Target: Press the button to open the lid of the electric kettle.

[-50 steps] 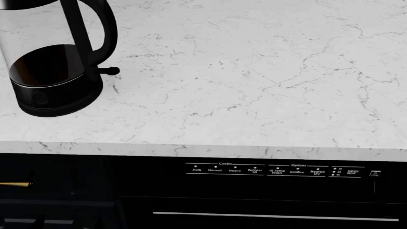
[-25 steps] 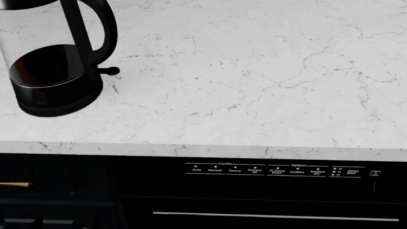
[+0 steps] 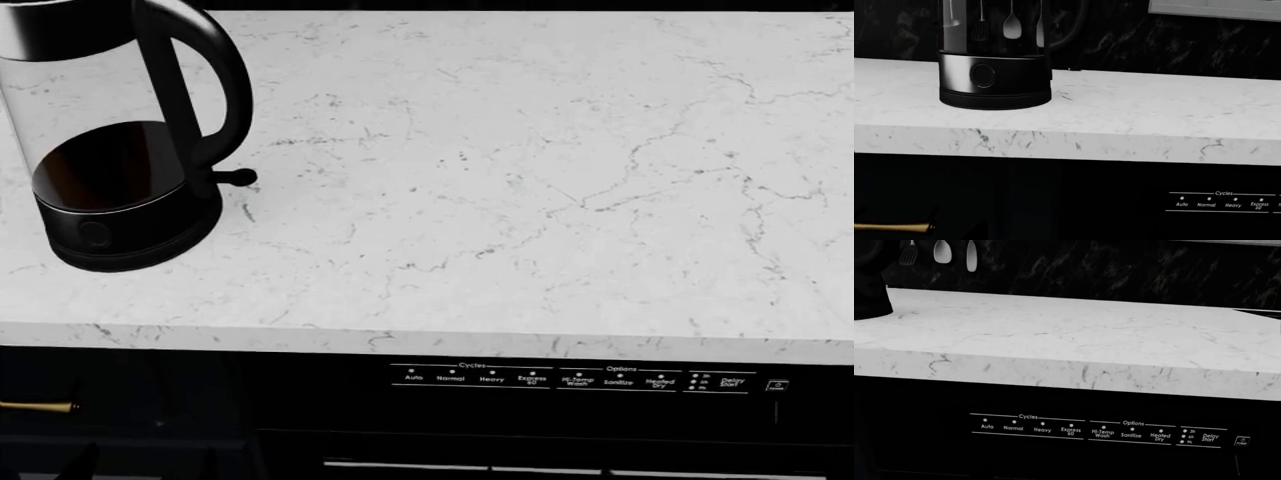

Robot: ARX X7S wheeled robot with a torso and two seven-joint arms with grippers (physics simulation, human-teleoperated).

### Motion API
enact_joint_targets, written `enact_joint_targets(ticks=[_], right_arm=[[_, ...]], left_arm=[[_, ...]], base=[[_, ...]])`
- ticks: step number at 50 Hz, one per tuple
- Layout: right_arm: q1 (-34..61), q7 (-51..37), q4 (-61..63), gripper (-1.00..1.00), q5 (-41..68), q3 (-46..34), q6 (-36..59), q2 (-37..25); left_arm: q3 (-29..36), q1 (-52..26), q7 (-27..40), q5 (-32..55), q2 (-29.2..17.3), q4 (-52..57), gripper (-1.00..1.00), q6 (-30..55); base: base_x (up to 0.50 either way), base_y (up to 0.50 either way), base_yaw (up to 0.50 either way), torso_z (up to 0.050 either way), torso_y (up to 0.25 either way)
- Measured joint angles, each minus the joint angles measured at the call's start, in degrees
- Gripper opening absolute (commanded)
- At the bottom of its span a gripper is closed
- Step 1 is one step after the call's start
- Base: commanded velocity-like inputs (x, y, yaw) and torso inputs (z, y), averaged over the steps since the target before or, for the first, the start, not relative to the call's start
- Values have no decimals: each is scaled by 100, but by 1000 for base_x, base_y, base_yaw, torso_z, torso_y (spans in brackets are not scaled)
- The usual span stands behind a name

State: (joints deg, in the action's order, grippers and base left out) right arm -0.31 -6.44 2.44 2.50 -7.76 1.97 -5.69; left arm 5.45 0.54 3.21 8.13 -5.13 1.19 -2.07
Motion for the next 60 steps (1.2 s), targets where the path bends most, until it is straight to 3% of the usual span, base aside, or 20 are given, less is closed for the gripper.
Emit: enact_joint_targets(ticks=[24, 36, 45, 52, 56, 60], right_arm=[[113, -67, -317, 100, 158, -169, -196, -115], [17, -224, 410, 100, 221, -186, 233, -208], [90, -419, 2031, 100, 385, -111, 1564, -361], [515, -621, 3509, 100, 666, 102, 3235, -449], [949, -835, 4246, 100, 990, 230, 4352, -502], [1461, -1538, 4742, 100, 2011, 490, 5280, -723]], left_arm=[[156, -1, 173, 136, -149, 22, 100, -29], [290, 121, 349, 247, -255, 808, 100, 556], [326, 13, 660, 511, -452, 2550, 100, 2037], [164, -422, 996, 1037, -551, 4004, 100, 3659], [66, -761, 1310, 1517, -628, 4619, 100, 4491], [32, -1200, 2007, 2392, -877, 5033, 100, 5080]], base=[[0, 0, 0, 50, 0], [0, 0, 0, 0, 0], [0, 0, 0, 0, 0], [0, 0, 0, 0, 0], [0, 0, 0, 0, 0], [0, 0, 0, 0, 0]])
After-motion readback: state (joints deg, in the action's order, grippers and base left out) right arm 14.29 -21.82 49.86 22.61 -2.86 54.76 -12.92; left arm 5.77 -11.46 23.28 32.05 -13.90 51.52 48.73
